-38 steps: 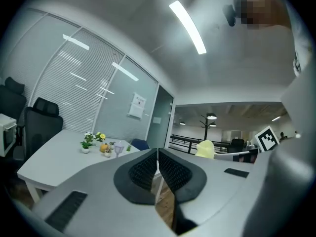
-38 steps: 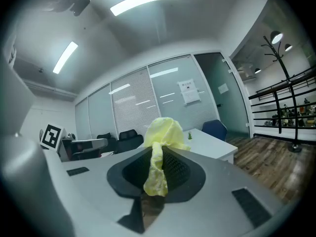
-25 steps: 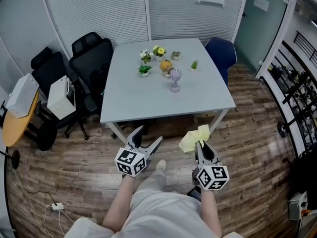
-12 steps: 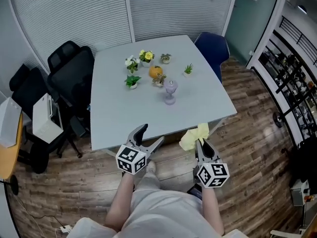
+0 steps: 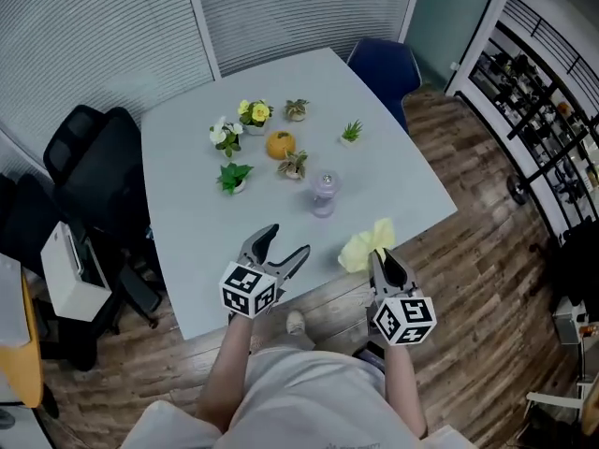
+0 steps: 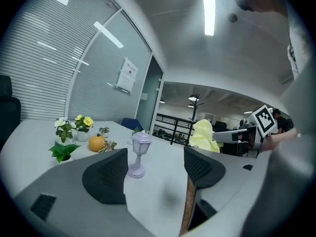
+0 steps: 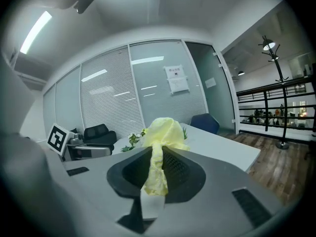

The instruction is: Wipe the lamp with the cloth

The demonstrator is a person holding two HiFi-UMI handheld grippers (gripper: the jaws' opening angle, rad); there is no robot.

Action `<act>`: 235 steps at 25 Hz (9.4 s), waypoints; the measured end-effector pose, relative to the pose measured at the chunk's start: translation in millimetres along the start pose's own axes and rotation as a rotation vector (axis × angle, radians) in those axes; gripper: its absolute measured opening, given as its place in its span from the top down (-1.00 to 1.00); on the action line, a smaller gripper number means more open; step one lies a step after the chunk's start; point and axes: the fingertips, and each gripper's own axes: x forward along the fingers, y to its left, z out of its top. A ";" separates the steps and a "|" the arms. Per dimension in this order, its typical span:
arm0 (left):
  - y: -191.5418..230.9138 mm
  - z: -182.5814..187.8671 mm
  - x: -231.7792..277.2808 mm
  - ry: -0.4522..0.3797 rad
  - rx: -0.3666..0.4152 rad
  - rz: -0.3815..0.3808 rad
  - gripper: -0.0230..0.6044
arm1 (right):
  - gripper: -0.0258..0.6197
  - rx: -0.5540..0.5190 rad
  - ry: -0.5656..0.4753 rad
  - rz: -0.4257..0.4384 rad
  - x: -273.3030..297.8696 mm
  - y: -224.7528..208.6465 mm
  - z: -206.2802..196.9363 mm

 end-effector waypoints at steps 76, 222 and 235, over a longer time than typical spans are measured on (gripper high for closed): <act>89.5 -132.5 204.6 0.484 0.318 -0.199 -0.13 | 0.71 -0.015 0.124 0.109 146.8 -25.8 37.9; 86.3 -139.3 202.9 0.528 0.381 -0.242 0.04 | 0.71 -0.690 0.381 0.513 208.3 52.3 9.9; 87.8 -140.8 204.5 0.529 0.380 -0.242 0.04 | 0.71 -0.758 0.383 0.523 219.3 60.5 10.3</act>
